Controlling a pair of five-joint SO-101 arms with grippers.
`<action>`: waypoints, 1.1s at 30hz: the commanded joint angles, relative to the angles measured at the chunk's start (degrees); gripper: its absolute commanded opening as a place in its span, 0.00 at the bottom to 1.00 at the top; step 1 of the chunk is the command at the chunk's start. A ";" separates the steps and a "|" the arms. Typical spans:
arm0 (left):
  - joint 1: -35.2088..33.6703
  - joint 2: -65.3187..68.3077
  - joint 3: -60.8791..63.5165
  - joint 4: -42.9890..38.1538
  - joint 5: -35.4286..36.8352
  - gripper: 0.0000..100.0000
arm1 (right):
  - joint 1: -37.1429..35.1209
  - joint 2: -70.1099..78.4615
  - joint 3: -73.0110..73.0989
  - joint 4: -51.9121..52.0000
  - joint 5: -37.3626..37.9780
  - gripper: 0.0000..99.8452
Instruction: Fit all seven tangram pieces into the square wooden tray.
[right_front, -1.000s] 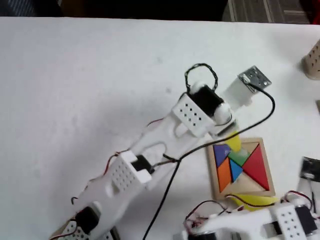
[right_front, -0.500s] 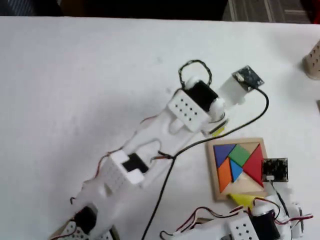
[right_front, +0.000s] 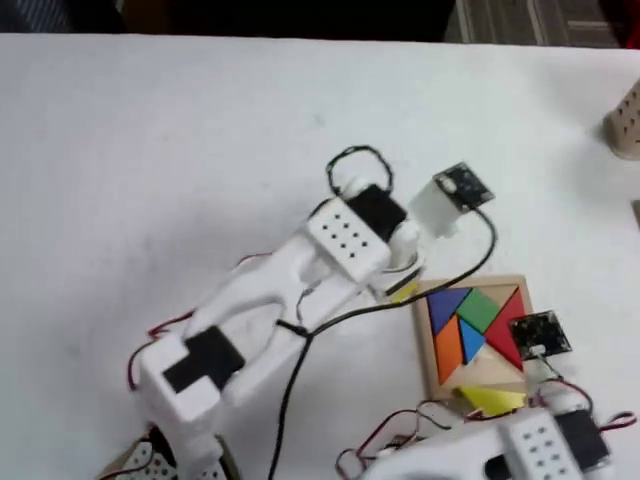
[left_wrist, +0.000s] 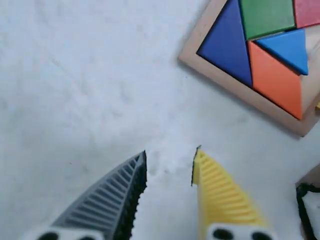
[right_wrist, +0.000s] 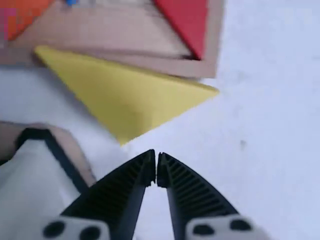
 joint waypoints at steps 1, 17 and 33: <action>-2.42 -10.07 12.92 -10.29 -0.44 0.18 | 1.45 12.70 -4.04 3.82 6.07 0.02; -3.56 -28.09 46.59 -37.27 -0.44 0.18 | 7.16 28.35 -2.29 -13.23 11.43 0.02; -3.56 -28.44 48.18 -37.19 -0.88 0.18 | -2.86 28.09 -5.45 -17.98 -6.42 0.02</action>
